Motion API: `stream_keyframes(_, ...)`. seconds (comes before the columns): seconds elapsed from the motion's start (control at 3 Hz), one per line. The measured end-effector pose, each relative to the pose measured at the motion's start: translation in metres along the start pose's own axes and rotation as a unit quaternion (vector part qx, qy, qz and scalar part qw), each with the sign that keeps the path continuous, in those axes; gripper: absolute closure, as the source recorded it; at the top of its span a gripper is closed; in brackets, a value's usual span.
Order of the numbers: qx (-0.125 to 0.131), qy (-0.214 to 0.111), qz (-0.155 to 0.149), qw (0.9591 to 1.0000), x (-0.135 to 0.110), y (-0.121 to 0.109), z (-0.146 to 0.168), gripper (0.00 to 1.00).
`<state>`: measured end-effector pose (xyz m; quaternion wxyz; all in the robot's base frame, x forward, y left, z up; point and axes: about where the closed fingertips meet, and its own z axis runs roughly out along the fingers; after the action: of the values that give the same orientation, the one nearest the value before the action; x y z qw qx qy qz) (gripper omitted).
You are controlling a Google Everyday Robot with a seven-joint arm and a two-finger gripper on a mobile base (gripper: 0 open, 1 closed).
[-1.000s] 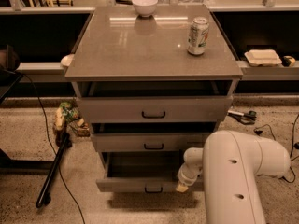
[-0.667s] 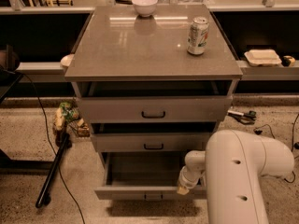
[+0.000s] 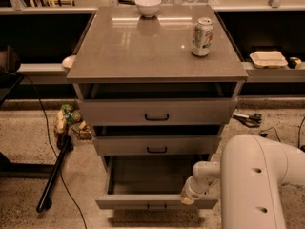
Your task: Open bottom drawer
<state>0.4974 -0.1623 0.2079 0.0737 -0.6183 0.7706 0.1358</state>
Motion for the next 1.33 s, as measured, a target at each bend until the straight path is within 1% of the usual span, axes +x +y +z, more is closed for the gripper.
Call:
stream_keyframes(0.33,0.000,0.000,0.000,1.0000,0.0000,0.0000,0.0002,0.83)
stream_keyframes(1.33,0.000,0.000,0.000,1.0000,0.0000,0.0001,0.0003,0.13)
